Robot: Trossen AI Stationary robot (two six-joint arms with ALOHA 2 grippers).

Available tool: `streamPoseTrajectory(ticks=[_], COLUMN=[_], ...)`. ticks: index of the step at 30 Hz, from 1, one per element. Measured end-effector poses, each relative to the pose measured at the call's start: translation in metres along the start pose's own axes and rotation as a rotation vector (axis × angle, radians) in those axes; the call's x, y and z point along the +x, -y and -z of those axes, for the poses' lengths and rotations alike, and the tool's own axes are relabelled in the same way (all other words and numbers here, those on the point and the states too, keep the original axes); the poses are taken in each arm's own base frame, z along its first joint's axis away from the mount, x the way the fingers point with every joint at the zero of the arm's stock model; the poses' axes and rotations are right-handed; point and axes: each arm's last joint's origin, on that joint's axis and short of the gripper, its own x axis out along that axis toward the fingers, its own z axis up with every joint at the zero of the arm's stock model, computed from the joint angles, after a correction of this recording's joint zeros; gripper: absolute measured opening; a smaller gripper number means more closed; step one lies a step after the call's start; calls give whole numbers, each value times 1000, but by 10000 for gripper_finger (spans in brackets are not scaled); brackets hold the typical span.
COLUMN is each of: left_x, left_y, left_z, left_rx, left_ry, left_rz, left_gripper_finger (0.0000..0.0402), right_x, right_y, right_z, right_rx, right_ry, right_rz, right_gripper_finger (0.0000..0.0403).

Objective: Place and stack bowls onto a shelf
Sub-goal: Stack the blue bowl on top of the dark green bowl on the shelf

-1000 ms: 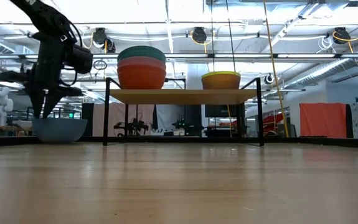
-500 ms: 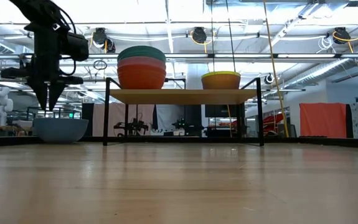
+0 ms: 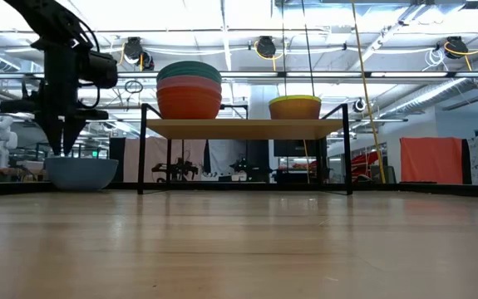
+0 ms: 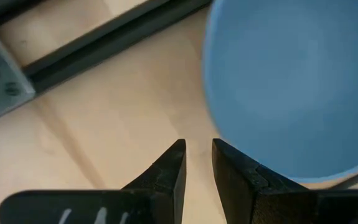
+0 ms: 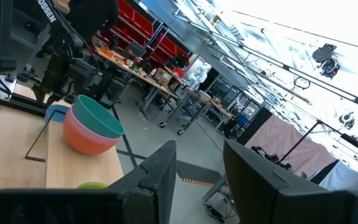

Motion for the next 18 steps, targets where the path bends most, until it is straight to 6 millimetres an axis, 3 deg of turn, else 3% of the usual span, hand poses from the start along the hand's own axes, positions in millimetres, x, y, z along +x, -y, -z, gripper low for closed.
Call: streamPoseTrajectory(ticks=[6,18], left_x=[0,9], left_y=[5,-2], left_z=[0,-1], left_rx=[47,-11], left_ry=[30,23], left_rz=[60,12], left_gripper_finger=[81,81], right_x=[0,0], right_y=[0,0], right_z=[0,0], right_rx=[0,0], right_ry=[0,0], right_rz=[-1,0], right_gripper_finger=[125,125])
